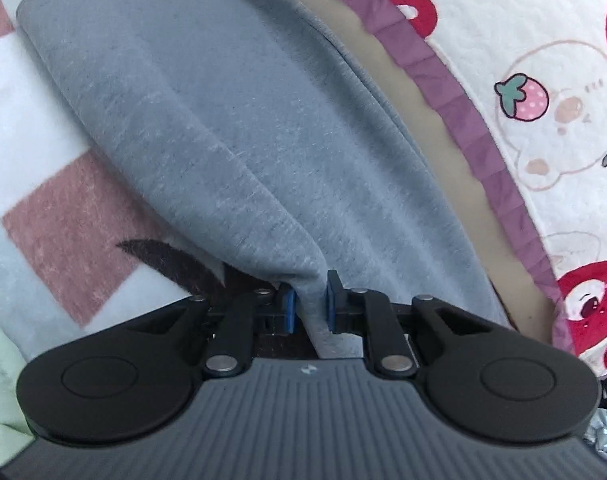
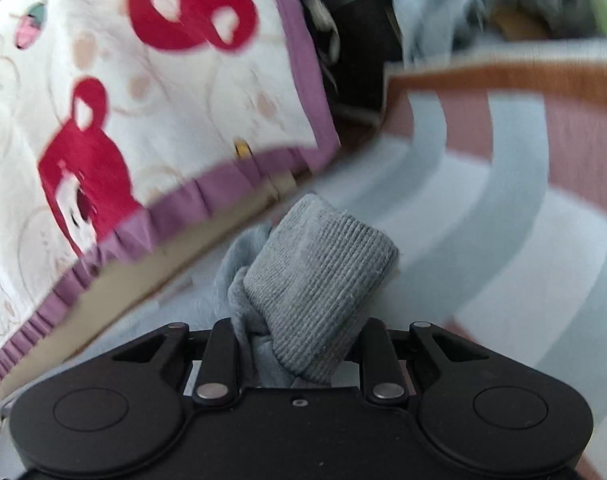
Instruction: Fold clothes
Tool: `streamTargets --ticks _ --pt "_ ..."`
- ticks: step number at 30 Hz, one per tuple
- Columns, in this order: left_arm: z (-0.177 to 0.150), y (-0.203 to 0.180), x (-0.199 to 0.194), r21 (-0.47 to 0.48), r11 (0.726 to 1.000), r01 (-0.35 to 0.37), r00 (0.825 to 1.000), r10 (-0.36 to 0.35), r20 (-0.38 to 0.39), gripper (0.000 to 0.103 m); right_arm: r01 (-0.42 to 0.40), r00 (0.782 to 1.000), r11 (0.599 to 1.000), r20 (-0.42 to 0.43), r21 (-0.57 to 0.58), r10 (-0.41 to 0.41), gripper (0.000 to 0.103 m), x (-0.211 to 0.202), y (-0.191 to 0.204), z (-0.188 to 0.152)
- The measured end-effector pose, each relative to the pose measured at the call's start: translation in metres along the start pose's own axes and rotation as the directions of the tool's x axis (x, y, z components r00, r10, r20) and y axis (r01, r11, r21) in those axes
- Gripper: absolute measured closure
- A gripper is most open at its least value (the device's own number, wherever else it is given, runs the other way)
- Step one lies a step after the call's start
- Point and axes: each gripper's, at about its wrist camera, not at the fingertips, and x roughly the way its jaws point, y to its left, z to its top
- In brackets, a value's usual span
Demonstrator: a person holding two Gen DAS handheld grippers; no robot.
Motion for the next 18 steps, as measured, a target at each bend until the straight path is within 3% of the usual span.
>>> streamTargets --ticks 3,7,11,15,18 --pt "0.003 0.011 -0.007 -0.076 0.996 -0.04 0.998 0.043 0.045 0.082 0.048 0.999 0.996 0.01 -0.069 -0.047 0.079 0.002 0.008 0.002" --pt "0.015 0.032 -0.016 -0.183 0.977 -0.11 0.982 0.136 0.134 0.061 0.059 0.998 0.998 -0.037 -0.001 -0.059 0.079 0.009 -0.003 -0.003" --pt "0.044 0.05 -0.009 -0.203 0.979 -0.022 0.985 0.056 0.162 0.051 0.034 0.996 0.998 -0.078 0.058 -0.029 0.077 0.007 -0.013 -0.011" --pt "0.069 0.045 0.005 -0.165 0.985 -0.055 0.976 0.088 0.198 0.051 0.018 0.99 0.991 -0.144 0.132 0.002 0.059 0.001 -0.024 -0.024" --pt "0.084 0.044 0.011 -0.155 0.985 -0.075 0.969 0.109 0.221 0.05 0.006 0.978 0.956 -0.202 0.295 0.056 0.047 0.007 -0.034 -0.038"
